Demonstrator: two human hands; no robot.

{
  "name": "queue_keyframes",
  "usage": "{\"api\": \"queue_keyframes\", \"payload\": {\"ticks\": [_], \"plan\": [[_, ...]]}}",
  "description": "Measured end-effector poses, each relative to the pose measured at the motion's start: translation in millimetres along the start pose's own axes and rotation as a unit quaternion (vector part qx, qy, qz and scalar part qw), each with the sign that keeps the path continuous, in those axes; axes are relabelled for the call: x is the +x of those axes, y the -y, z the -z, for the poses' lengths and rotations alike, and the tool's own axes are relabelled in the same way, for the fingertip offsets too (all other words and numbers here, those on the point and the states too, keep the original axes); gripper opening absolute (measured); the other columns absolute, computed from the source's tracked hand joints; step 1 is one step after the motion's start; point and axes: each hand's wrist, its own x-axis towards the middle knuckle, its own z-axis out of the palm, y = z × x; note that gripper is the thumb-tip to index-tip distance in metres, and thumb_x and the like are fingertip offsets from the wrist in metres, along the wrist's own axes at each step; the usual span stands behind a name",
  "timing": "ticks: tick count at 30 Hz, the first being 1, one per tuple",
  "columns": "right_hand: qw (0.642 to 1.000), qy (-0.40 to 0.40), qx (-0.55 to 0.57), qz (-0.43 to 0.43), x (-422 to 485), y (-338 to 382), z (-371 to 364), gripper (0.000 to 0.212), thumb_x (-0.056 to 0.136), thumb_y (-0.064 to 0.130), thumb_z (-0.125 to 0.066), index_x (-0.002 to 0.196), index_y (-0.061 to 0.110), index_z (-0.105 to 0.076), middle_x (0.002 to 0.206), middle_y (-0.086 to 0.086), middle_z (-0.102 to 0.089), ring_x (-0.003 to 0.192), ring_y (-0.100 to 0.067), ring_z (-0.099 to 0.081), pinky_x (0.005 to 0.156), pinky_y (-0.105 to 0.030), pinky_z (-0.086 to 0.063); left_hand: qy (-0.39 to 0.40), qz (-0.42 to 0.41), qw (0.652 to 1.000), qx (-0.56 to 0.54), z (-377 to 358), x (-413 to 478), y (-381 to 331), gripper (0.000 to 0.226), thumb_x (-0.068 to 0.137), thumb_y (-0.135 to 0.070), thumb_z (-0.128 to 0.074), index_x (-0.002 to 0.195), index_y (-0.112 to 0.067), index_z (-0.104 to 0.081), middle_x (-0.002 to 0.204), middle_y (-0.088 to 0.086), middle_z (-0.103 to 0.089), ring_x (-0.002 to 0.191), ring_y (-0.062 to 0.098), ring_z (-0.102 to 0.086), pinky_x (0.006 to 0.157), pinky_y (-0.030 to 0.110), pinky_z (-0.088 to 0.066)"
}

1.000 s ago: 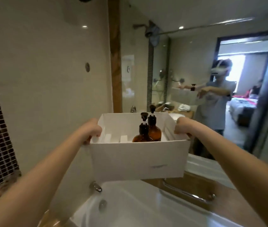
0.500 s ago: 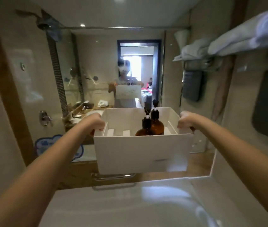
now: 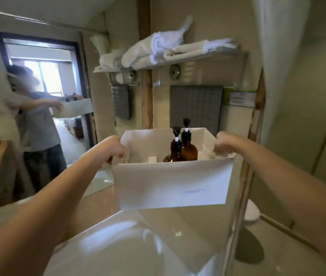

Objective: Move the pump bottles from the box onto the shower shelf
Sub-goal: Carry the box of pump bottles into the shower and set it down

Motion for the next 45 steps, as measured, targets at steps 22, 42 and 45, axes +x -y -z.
{"api": "queue_keyframes", "payload": {"ticks": [22,42,45], "plan": [[0.92,-0.137,0.065,-0.362,-181,-344,120,0.025,0.084,0.001,-0.053,0.109,-0.002,-0.057,0.085,-0.014,-0.059,0.076,-0.027,-0.059,0.052,-0.024,-0.044,0.226,-0.258,0.937,0.063,-279,-50,-317,0.031,0.084,0.0,-0.054,0.115,0.001,-0.058,0.106,0.021,-0.061,0.09,0.036,-0.062,0.06,0.039,-0.054],[0.843,-0.19,0.055,-0.5,-203,-384,121,0.025,0.087,0.003,-0.054,0.108,-0.009,-0.06,0.09,-0.02,-0.061,0.071,-0.029,-0.059,0.046,-0.028,-0.042,0.288,-0.409,0.864,0.062,-355,-24,-399,0.035,0.08,0.004,-0.052,0.115,0.005,-0.053,0.083,0.018,-0.053,0.061,0.027,-0.052,0.028,0.023,-0.036],[0.841,-0.193,0.07,-0.501,-188,-396,124,0.026,0.087,0.002,-0.055,0.11,-0.009,-0.06,0.101,-0.024,-0.064,0.083,-0.032,-0.063,0.059,-0.032,-0.047,0.306,-0.404,0.86,0.054,-362,-13,-409,0.034,0.08,0.005,-0.051,0.114,0.005,-0.053,0.078,0.016,-0.053,0.068,0.031,-0.055,0.032,0.025,-0.04]]}}
